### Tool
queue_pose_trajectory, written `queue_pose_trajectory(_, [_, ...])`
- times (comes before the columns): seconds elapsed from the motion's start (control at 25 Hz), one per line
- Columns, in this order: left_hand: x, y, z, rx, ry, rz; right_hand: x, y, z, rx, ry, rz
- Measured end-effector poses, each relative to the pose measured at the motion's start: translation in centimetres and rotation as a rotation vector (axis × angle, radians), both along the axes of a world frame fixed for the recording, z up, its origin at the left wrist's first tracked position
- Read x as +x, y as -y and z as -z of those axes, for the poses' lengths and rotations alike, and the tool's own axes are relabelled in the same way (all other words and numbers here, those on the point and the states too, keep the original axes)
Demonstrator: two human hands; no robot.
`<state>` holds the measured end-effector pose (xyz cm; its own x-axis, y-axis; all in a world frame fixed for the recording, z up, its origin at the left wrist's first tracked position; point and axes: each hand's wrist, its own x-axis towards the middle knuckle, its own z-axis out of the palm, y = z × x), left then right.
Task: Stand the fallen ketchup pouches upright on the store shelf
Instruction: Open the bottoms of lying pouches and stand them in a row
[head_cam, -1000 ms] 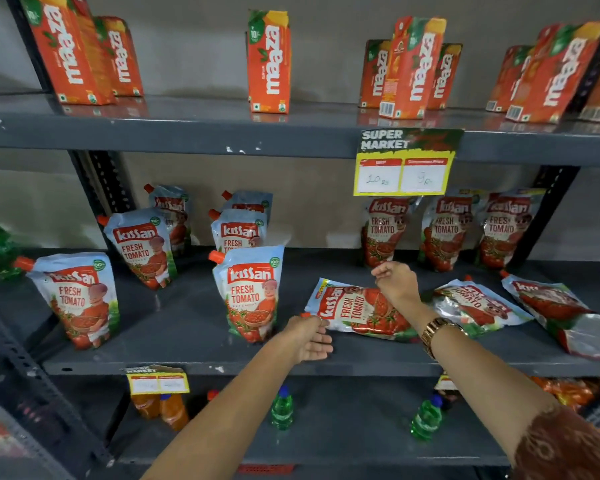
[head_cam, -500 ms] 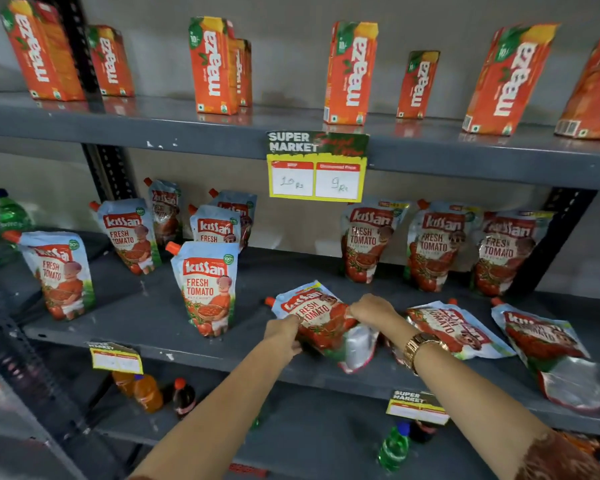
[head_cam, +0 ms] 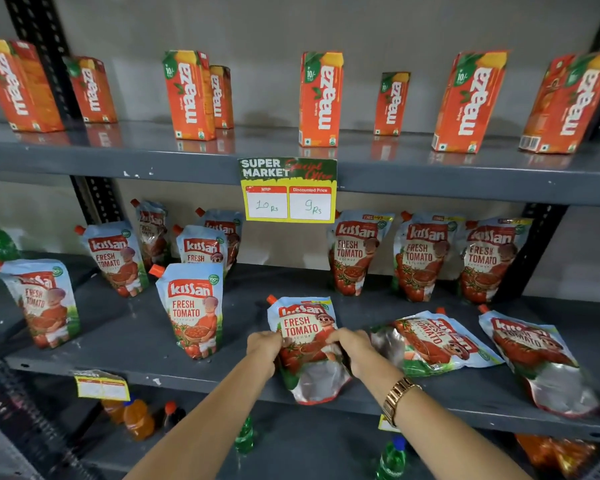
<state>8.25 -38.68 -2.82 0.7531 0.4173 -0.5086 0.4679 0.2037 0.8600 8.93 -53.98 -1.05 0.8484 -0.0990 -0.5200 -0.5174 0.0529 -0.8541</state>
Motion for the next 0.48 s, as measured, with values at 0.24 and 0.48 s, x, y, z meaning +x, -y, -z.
queue_pose_trajectory(0.24, [0.9, -0.3, -3.8, -0.063, 0.301, 0.011, 0.2, -1.4, -2.8, -0.01, 0.295, 0.077])
queue_pose_trajectory(0.48, [1.5, -1.5, -4.1, 0.095, 0.374, 0.161, 0.1, -1.8, -1.3, -0.316, 0.462, 0.121])
